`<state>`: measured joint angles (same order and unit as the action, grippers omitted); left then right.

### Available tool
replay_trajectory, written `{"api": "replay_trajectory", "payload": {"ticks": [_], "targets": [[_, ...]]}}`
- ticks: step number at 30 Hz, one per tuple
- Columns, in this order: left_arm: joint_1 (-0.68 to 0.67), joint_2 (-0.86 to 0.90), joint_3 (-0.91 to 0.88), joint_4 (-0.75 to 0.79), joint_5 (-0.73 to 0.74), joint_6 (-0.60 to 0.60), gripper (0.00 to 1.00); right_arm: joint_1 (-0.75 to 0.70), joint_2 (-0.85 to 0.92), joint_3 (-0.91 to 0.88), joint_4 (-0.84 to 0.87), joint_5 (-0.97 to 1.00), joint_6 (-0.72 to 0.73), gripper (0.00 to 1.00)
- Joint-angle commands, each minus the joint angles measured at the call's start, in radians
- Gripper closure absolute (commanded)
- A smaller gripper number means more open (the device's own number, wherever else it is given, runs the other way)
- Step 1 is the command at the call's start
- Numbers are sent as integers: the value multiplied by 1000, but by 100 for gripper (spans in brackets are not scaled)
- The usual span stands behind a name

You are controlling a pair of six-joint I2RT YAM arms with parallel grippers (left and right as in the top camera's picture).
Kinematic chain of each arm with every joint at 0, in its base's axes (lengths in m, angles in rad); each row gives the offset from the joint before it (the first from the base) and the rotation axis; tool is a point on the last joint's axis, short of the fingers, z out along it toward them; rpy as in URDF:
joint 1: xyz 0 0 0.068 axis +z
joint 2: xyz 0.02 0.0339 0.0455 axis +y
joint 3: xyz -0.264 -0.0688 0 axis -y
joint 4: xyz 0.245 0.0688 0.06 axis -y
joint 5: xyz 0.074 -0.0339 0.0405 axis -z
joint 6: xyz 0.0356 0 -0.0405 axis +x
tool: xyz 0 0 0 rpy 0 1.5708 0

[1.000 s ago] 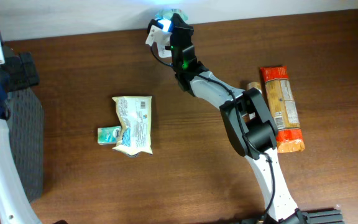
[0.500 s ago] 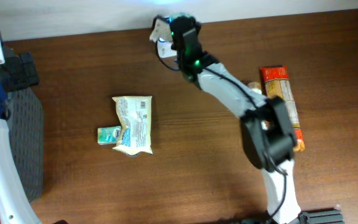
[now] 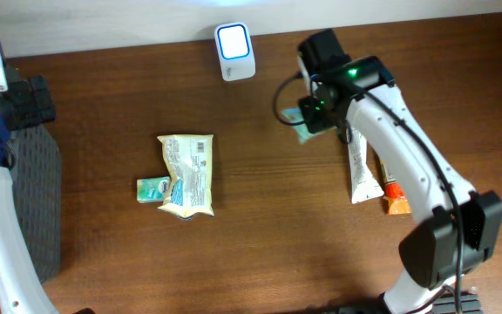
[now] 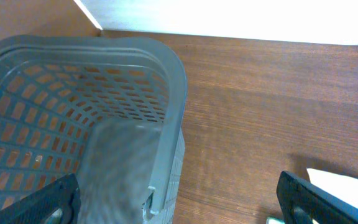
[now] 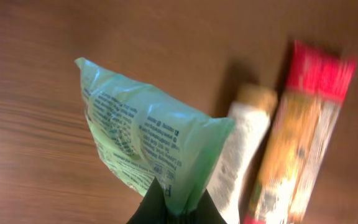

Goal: Scan the item barcode
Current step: 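Place the mint-green pack near the right-side items, then grasp the white tissue pack with the right gripper and drag it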

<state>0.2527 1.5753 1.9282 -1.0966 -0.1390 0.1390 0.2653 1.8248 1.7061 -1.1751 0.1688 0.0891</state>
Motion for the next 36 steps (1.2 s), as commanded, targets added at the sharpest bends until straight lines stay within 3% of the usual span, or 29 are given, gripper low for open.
{"api": "replay_trajectory", "payload": {"ticks": [1,6,13,17,18,20,21,24,28,30,34,36], "targets": [[4,-4,5,2,0,16,1,-96,24,-138,28,-5,148,96],[4,-4,5,2,0,16,1,-227,30,-335,122,-6,156,92],[4,-4,5,2,0,16,1,-508,29,-341,163,-79,223,96],[4,-4,5,2,0,16,1,-575,29,-303,188,-177,197,95],[4,-4,5,2,0,16,1,-575,29,-290,189,-177,197,80],[4,-4,5,2,0,16,1,-575,29,-270,184,-177,197,38],[4,-4,5,2,0,16,1,-575,29,-260,175,-177,196,31],[4,-4,5,2,0,16,1,-575,29,-148,61,-167,197,24],[4,-4,5,2,0,16,1,-537,29,166,-144,-187,196,19],[4,-4,5,2,0,16,1,-478,29,220,-117,-305,196,1],[4,-4,5,2,0,16,1,-294,56,151,79,-609,197,1],[4,-4,5,2,0,16,1,-200,90,121,130,-659,201,0]]}}
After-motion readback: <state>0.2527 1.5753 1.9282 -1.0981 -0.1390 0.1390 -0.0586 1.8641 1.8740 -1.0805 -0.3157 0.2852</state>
